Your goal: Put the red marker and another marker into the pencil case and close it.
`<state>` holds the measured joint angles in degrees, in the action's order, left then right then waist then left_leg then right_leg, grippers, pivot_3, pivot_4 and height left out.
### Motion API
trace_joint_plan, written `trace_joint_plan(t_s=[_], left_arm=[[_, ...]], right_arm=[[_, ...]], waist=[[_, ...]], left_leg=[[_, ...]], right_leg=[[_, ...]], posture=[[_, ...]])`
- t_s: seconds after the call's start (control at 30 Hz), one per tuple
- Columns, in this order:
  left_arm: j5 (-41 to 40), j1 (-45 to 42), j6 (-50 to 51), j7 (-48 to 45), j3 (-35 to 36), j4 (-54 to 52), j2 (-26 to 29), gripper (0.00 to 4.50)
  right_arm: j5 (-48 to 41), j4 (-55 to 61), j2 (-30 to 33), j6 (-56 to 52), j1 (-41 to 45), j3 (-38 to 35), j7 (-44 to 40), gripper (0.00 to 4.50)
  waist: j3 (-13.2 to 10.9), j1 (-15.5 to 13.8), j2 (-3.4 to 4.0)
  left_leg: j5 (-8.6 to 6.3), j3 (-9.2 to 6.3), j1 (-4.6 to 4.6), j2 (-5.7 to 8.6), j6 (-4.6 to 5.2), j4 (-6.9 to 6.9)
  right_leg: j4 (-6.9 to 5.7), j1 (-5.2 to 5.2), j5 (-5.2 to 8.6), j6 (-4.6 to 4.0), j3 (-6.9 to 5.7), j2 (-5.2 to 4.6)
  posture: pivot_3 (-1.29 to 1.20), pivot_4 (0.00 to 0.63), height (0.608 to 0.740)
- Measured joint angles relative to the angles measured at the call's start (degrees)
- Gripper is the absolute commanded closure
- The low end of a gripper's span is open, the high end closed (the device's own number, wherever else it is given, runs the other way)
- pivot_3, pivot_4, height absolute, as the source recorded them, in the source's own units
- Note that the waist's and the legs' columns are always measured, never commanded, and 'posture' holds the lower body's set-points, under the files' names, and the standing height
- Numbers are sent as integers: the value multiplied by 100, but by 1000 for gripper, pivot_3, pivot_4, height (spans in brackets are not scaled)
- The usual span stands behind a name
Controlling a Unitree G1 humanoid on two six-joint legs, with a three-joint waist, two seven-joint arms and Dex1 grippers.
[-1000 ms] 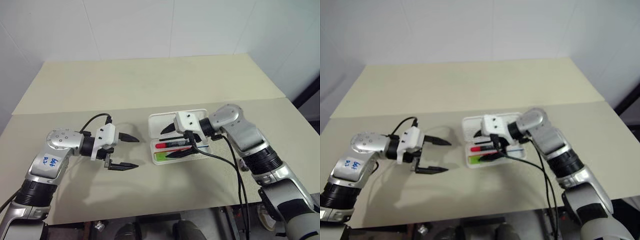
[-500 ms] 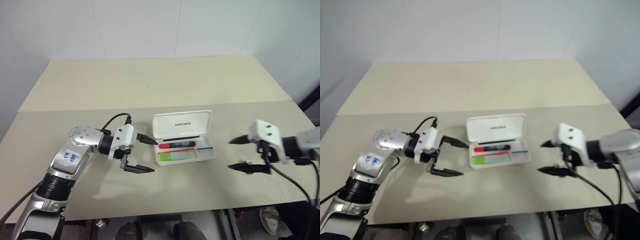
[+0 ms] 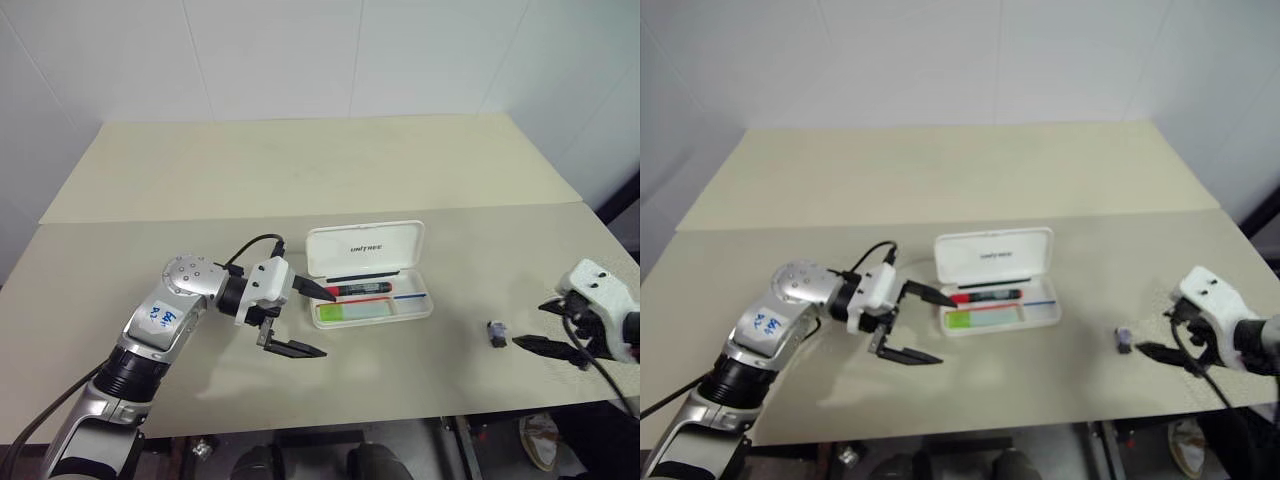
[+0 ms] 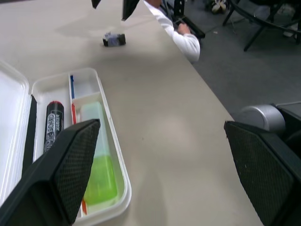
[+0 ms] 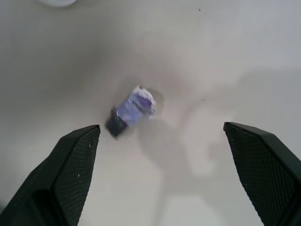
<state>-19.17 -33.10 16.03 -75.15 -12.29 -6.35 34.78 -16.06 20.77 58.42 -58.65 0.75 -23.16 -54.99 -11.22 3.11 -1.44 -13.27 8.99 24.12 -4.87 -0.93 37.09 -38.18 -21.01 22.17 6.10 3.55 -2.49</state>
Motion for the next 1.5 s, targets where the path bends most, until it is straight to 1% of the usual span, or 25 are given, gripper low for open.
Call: trace_joint_plan(t_s=[0.07,0.1,0.2,0.37,0.5,0.7,1.0,1.1,1.17,1.23,1.27,1.33,1.43,1.47,1.5], left_arm=[[-2,11,0,-4,1,0,14,0],[-2,18,-2,-9,4,2,29,0],[-2,20,-15,-12,5,8,37,0],[-1,19,-61,-19,5,35,31,0],[0,18,-114,-23,5,57,15,0],[0,16,-174,-44,5,73,15,0],[2,15,-182,-37,5,68,19,0],[2,15,-182,-15,5,61,22,0],[2,15,-182,-2,6,60,32,0],[2,15,-181,2,7,59,39,0],[1,14,-182,3,7,59,42,0],[2,12,-182,5,11,59,64,0],[2,8,-182,13,37,59,96,0],[4,6,-182,20,43,59,98,0],[5,2,-182,29,43,59,98,0]], right_arm=[[-129,333,-231,-654,113,-50,351,45],[-222,519,-460,-1128,240,-168,566,45],[-411,986,-851,-2128,600,-299,1018,45],[-493,1466,-1223,-3126,1057,-429,1603,45],[-570,1580,-1391,-3352,987,-431,1967,45],[-696,1585,-1478,-3357,878,-435,2359,45],[-760,1469,-2051,-3357,888,-432,2899,45],[-742,1343,-2127,-3357,894,-418,3040,45],[-725,1254,-2135,-3356,893,-412,3097,414],[-700,1200,-2136,-3352,880,-395,3157,968],[-678,1187,-2136,-3351,881,-395,3176,1356],[-654,1153,-2136,-3336,884,-395,3209,1959],[-660,1133,-2136,-3314,900,-382,3210,3123],[-663,1129,-2136,-3309,911,-365,3210,3407],[-672,1128,-2137,-3304,923,-346,3209,3791]], waist=[[0,0,0],[0,0,-1],[0,0,0],[0,-7,0],[0,-31,0],[0,-22,0],[0,-6,0],[0,-6,0],[0,-6,0],[0,-4,0],[0,-4,0],[0,-4,0],[0,-3,0],[0,-3,-1],[0,-4,-1]], left_leg=[[0,-4,2,-2,-1,-3],[0,-5,3,-2,-1,-3],[0,-3,4,-1,-1,-5],[-1,-3,7,3,1,-12],[-1,-2,11,9,1,-22],[-2,2,12,14,2,-20],[-2,4,12,14,1,-21],[-2,6,12,16,1,-20],[-2,6,12,17,1,-20],[-2,6,12,16,1,-21],[-2,6,12,16,1,-21],[-2,6,11,17,1,-22],[-2,6,11,16,1,-22],[-2,6,11,16,1,-21],[-2,6,11,16,1,-20]], right_leg=[[4,1,0,-1,0,2],[7,2,0,0,0,2],[9,0,0,-1,-5,2],[18,0,0,-1,-9,-2],[26,-4,1,-1,-9,-3],[27,-5,0,-1,-7,-1],[25,-7,0,-1,-6,3],[25,-8,0,-1,-5,2],[25,-8,0,-1,-5,3],[24,-9,0,-1,-5,4],[25,-9,0,-1,-5,4],[25,-9,1,-1,-5,5],[25,-9,0,-1,-5,6],[25,-8,0,-1,-5,6],[25,-8,0,-1,-5,5]], posture=[[0,150,740],[0,150,740],[0,150,740],[0,150,740],[0,150,740],[0,150,740],[0,150,740],[0,150,740],[0,150,740],[0,150,740],[0,150,740],[0,150,740],[0,150,740],[0,150,740],[0,150,740]])
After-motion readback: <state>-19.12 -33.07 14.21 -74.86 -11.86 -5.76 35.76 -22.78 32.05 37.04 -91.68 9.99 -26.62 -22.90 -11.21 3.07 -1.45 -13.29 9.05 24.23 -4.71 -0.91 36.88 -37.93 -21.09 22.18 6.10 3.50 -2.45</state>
